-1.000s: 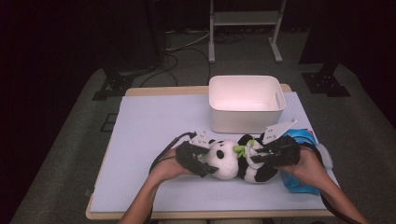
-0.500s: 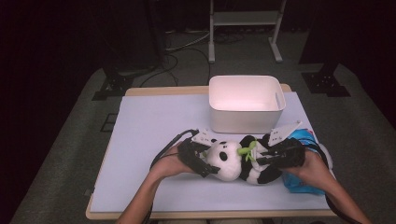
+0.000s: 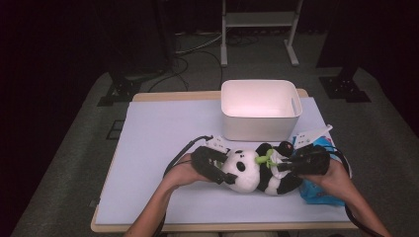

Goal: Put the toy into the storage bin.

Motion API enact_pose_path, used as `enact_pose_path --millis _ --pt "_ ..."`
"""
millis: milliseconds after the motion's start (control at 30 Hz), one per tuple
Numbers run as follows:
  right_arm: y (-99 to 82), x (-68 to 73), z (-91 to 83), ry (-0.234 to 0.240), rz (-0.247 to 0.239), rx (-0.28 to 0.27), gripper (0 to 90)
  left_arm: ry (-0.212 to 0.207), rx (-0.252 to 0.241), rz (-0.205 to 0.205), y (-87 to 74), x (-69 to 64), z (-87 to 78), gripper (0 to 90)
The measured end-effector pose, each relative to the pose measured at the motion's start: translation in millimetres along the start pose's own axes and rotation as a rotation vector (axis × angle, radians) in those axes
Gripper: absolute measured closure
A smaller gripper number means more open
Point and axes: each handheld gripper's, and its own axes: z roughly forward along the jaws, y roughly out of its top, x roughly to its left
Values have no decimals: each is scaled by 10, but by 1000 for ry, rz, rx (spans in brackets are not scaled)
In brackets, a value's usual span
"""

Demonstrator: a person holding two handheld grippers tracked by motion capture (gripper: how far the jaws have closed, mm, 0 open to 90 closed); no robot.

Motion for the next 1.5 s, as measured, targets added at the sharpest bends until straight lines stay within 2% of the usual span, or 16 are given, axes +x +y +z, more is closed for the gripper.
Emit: enact_pose_path --millis 233,467,833,967,1133,1233,1300,1500 --pt "225 12 -151 18 -8 -49 836 24 -14 44 129 -116 -9 325" --pt "505 163 -124 63 -63 -53 836 34 -6 59 181 -163 -22 324" --pt "792 391 151 134 -152 -2 836 37 -3 62 212 -164 -26 317" --pt "874 438 267 134 -184 29 835 39 -7 61 219 -170 -26 314" --pt "870 468 389 123 -205 81 835 45 7 54 192 -158 -12 307" --pt "824 466 360 126 -201 78 835 47 11 46 169 -142 -9 303" --pt "786 468 332 108 -195 93 835 45 9 40 159 -135 -12 302" --pt "647 438 221 102 -180 93 835 47 7 42 141 -125 -18 299"
